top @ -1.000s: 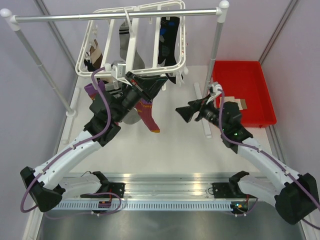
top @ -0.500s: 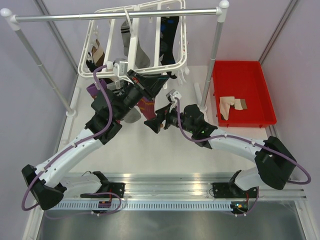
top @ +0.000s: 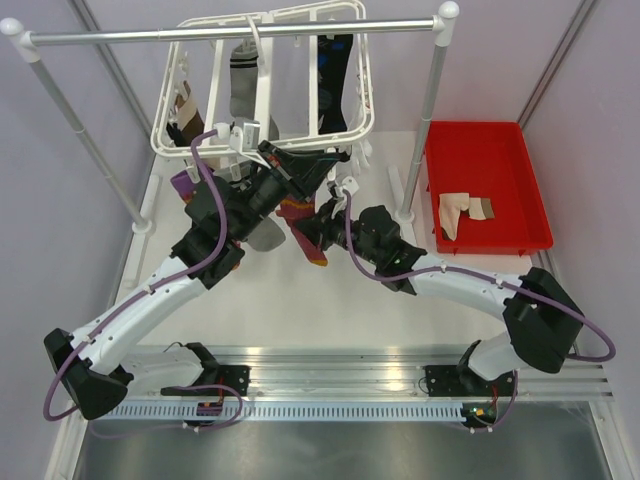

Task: Remove the socks clipped to the hanger

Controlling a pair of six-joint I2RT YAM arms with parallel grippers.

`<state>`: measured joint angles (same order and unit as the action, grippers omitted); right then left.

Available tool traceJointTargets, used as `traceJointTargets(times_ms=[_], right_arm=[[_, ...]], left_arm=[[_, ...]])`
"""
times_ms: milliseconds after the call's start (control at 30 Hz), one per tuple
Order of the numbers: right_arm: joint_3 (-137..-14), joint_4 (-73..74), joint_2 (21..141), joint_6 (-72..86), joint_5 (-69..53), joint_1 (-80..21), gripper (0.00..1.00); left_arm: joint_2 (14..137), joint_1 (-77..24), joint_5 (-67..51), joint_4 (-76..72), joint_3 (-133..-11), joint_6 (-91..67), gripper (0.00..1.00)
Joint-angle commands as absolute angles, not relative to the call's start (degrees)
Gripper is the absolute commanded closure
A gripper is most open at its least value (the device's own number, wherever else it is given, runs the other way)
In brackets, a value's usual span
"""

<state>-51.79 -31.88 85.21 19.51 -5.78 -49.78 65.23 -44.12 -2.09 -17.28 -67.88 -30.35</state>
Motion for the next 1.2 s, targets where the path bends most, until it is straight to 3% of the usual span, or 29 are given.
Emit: traceJointTargets(times_ms=[0, 100, 133, 233, 333, 700, 933, 1167], right_arm=[[-52.03, -32.26, 81.31, 19.25, -4.40, -50.27, 0.99], [-51.68, -29.98, 78.67, 19.25, -4.22, -50.62, 0.99], [-51.59, -28.58, 77.36, 19.25, -4.31, -50.54, 0.99], [-51.85, -25.77, 75.51, 18.90, -4.83, -50.71, 0.99], [-52.99, -22.52, 74.97, 18.37, -5.27, -50.63, 0.99], [-55.98, -13.89, 73.13, 17.84, -4.13, -50.45, 0.99], [-57.04, -10.82, 71.28, 18.19, -4.22, -50.19, 0.99], [-58.45, -8.62, 71.02, 18.02, -6.15, -50.10, 0.99]], left_arm=[[64.42, -44.38, -3.51, -15.56, -69.61, -28.22, 0.98], [64.16, -44.38, -5.44, -14.42, -69.52, -26.99, 0.84], [63.81, -44.38, -6.93, -13.98, -69.52, -26.46, 0.68], [63.29, -44.47, -9.83, -11.96, -70.13, -24.70, 0.44], [62.41, -44.38, -13.61, -10.29, -70.66, -23.21, 0.34], [55.47, -44.30, -14.59, -2.03, -69.17, -20.13, 0.29], [49.84, -44.30, -2.83, -0.35, -64.87, -19.07, 0.30], [48.43, -44.30, -0.26, 0.26, -61.09, -18.02, 0.31]])
